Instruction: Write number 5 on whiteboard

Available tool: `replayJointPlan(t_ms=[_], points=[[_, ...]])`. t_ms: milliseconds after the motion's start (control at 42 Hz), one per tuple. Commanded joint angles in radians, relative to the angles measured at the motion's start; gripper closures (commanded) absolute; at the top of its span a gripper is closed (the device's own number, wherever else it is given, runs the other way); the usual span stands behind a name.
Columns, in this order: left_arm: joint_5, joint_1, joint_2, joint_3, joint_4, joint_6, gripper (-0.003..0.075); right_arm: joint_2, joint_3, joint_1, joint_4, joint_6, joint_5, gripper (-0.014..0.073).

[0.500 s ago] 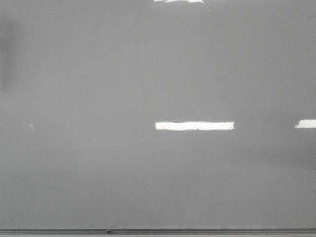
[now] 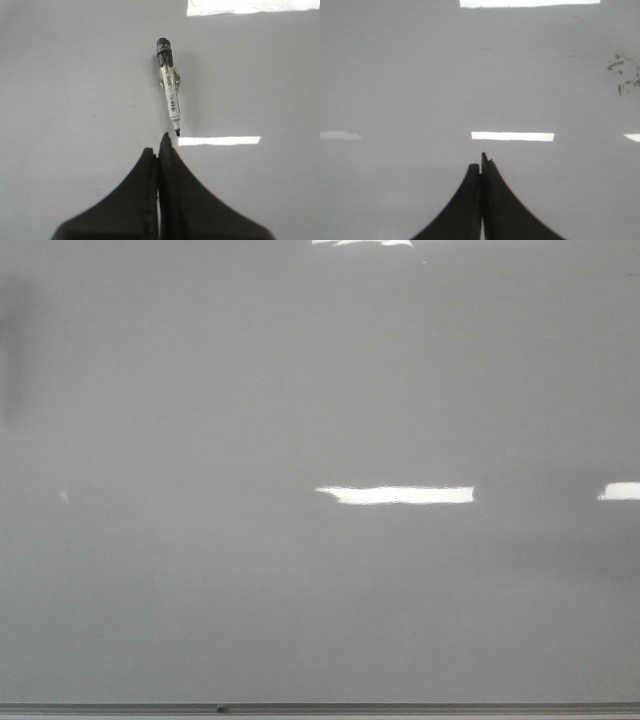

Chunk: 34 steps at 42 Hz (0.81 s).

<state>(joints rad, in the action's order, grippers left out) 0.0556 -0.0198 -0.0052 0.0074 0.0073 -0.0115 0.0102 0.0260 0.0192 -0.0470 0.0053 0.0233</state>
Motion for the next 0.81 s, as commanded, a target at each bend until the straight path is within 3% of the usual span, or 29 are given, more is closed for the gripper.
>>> replayJointPlan(t_ms=[0,786], points=[[-0.081,-0.027,-0.015,0.004,-0.007,0.001,0.0741,0.019,-0.014,0.001,0.013,-0.005,-0.087,0.0662],[-0.117,-0.040,-0.015,0.004,-0.007,0.001,0.0741,0.019,-0.015,0.001,0.013,-0.005,-0.145,0.0662]])
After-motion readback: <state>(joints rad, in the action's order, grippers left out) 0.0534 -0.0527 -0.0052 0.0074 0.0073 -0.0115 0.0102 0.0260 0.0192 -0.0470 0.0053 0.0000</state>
